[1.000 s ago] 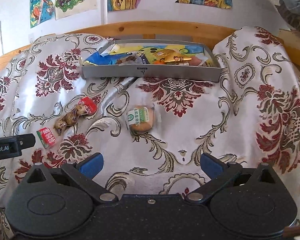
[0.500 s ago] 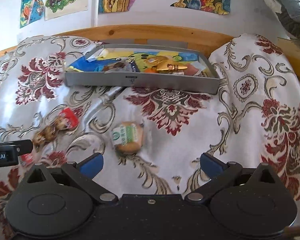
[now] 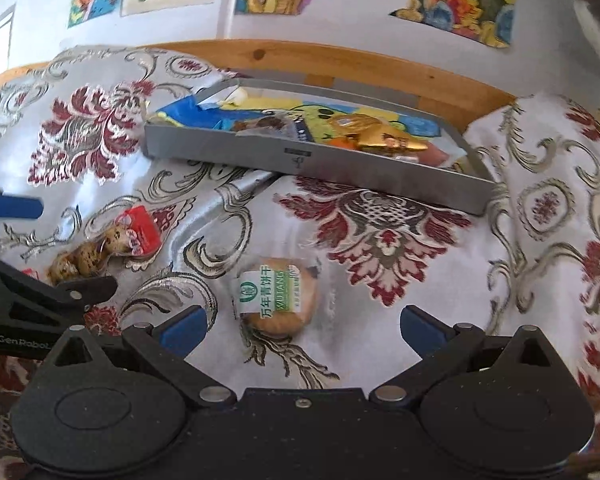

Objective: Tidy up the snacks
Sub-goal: 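Withdraw both tools from the tray toward the remaining snacks, then grasp the quail-egg pack with the left tool while the right tool grasps the YUTANG biscuit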

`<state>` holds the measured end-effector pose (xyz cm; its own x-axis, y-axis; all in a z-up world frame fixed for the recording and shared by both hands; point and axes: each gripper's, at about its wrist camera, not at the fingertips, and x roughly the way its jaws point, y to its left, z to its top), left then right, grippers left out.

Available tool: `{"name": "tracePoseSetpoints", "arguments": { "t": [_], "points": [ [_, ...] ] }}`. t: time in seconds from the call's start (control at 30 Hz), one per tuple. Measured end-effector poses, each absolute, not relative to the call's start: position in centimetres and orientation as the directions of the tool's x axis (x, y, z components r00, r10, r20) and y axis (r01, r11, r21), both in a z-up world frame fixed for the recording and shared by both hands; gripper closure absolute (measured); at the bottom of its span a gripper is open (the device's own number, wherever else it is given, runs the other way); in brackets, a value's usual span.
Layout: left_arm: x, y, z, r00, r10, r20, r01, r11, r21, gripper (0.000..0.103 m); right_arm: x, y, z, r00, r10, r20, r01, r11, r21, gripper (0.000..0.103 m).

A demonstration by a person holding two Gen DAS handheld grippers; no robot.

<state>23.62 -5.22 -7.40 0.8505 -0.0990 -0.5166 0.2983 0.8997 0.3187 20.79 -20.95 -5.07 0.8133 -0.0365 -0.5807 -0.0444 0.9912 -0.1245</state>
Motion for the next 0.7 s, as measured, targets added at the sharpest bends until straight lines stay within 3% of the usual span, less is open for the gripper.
{"name": "tracePoseSetpoints", "arguments": {
  "t": [0.33, 0.7],
  "points": [
    [25.0, -2.7, -9.1, 0.786, -0.171, -0.594, 0.312, 0.939, 0.143, 0.001, 23.1, -20.3, -7.4, 0.792, -0.05, -0.608, -0.06, 0.985, -0.159, 0.001],
    [25.1, -2.7, -9.1, 0.786, -0.17, -0.594, 0.309, 0.941, 0.14, 0.001, 24.0, -19.7, -7.9, 0.79, -0.058, -0.61, -0.069, 0.981, -0.182, 0.001]
  ]
}}
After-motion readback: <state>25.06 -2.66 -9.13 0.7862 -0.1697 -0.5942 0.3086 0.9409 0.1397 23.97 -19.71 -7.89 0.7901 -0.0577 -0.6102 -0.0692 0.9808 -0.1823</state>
